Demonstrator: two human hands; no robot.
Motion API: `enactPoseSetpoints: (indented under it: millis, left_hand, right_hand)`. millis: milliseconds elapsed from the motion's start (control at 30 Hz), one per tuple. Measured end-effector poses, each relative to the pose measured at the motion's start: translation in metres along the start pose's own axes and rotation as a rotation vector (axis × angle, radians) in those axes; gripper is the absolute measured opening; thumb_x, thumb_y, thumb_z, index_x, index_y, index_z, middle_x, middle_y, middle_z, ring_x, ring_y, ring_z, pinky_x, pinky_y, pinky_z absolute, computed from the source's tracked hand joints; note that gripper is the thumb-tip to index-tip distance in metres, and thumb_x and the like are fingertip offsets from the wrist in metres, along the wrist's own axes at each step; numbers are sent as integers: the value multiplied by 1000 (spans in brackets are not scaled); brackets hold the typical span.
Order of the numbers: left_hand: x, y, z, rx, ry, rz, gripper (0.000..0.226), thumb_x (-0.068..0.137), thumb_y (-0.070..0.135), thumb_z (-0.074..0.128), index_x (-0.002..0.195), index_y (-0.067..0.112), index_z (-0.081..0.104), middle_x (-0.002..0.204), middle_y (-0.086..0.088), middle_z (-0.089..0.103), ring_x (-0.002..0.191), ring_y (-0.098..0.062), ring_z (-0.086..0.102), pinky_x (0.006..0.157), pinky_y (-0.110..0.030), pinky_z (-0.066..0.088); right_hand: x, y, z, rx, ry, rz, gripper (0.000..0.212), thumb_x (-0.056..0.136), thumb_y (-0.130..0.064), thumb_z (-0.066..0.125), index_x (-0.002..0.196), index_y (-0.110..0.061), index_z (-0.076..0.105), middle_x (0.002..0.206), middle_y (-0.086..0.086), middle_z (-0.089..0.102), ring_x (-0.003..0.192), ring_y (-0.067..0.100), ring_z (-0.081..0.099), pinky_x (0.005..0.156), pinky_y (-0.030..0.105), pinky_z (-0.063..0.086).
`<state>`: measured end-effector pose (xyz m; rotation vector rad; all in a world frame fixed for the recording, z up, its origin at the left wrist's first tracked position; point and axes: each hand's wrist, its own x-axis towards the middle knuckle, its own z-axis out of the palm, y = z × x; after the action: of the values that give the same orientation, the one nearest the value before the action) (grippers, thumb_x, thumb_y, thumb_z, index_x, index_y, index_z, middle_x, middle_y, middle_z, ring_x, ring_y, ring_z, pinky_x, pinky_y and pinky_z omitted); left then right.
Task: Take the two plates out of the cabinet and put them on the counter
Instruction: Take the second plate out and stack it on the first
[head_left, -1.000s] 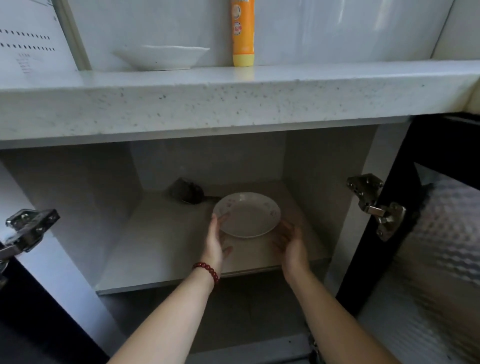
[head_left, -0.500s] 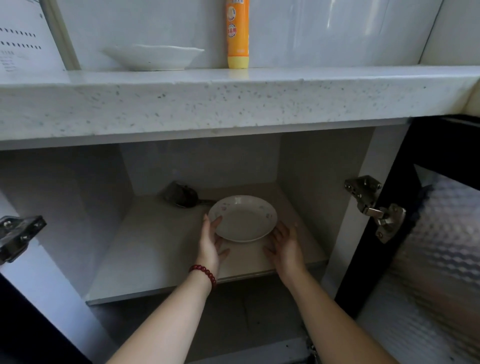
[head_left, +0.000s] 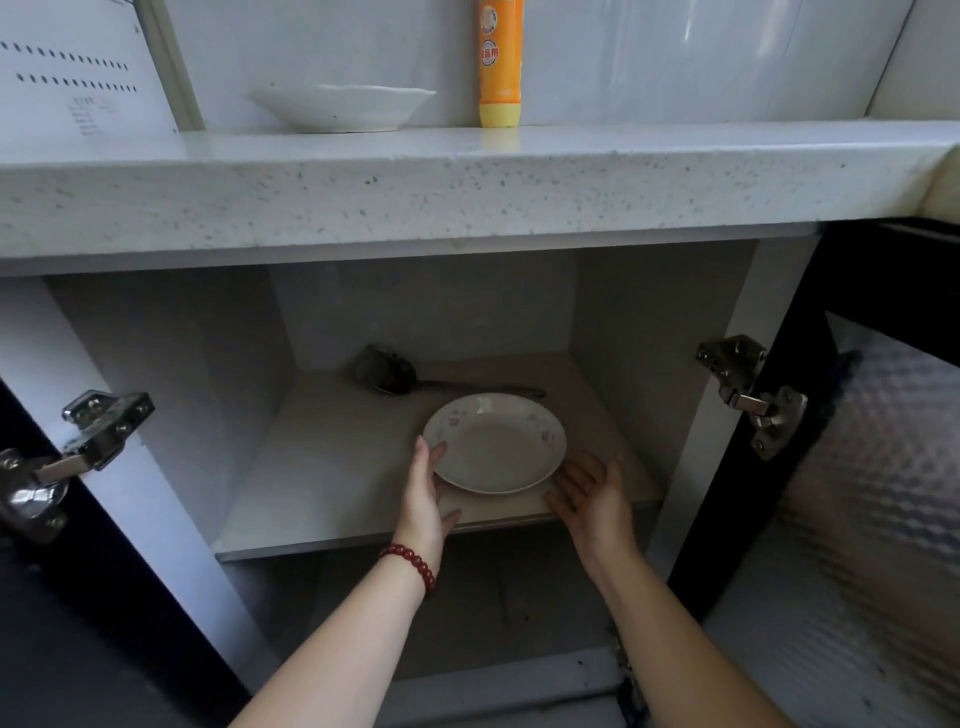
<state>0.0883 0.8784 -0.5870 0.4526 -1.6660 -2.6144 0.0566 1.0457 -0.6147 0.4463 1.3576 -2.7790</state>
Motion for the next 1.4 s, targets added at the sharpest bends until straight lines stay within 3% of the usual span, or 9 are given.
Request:
enactPoseSetpoints:
  millis: [233,433,567,767,1000,1067,1267,1333,1400]
  left_hand:
    - [0,10,-8,-49,-24,-39,69,86,65,25,142,26,31,152,-6,31,140,-27,25,111,-51,19]
    - [-9,3,-19,-12,45,-23,65,87,62,28,139,23,38,149,-7,37,138,-27,30,109,-51,24]
    - [-2,12,-13,-45,25,-24,69,87,63,28,143,24,30,150,-7,35,138,-29,31,112,-51,23]
    - [-9,8,-20,-76,44,-51,68,85,66,30,138,24,40,142,-7,45,130,-27,40,99,-47,34]
    - [8,19,-14,-26,63,-58,70,85,65,31,143,25,29,151,-8,34,136,-29,34,110,-54,27]
    - [9,19,-15,-26,60,-76,70,85,65,32,143,25,31,149,-8,37,133,-29,37,108,-51,30]
    - [9,20,-18,-16,101,-122,58,90,51,38,141,23,34,148,-10,38,130,-31,40,78,-40,43]
    - [11,23,-14,-31,79,-156,60,89,53,37,142,25,31,148,-9,37,129,-32,41,78,-43,44]
    - [13,24,-11,-29,74,-173,62,88,56,36,143,26,31,147,-9,39,127,-33,43,81,-46,44]
  right_hand:
    - [-2,-6,5,19,-44,16,57,98,-49,21,140,-14,35,143,12,44,131,26,41,99,41,34]
    - [-5,-2,1,-8,-5,-7,54,99,-44,22,138,-11,39,139,13,48,106,19,52,92,35,37]
    - [-4,-7,10,-16,-22,-3,53,100,-42,23,141,-11,34,141,10,46,116,20,49,93,34,37]
    - [-6,-6,0,-51,3,-4,52,100,-42,23,138,-12,39,135,11,51,103,17,53,92,35,38]
    - [-5,-16,7,-127,4,37,52,100,-41,21,142,-13,34,136,8,48,114,22,50,91,37,38]
    - [-5,-17,5,-155,10,38,52,100,-42,21,140,-12,37,130,8,52,104,20,53,85,36,42]
    - [-6,-21,6,-229,-9,71,42,100,-42,21,127,-21,45,98,-2,59,86,16,57,65,35,46]
    - [-6,-22,11,-271,-9,71,38,100,-43,20,122,-25,45,91,-4,59,82,16,57,59,35,45]
    - [-6,-23,11,-292,-3,67,45,100,-42,19,131,-21,44,90,-5,58,82,16,57,59,35,45]
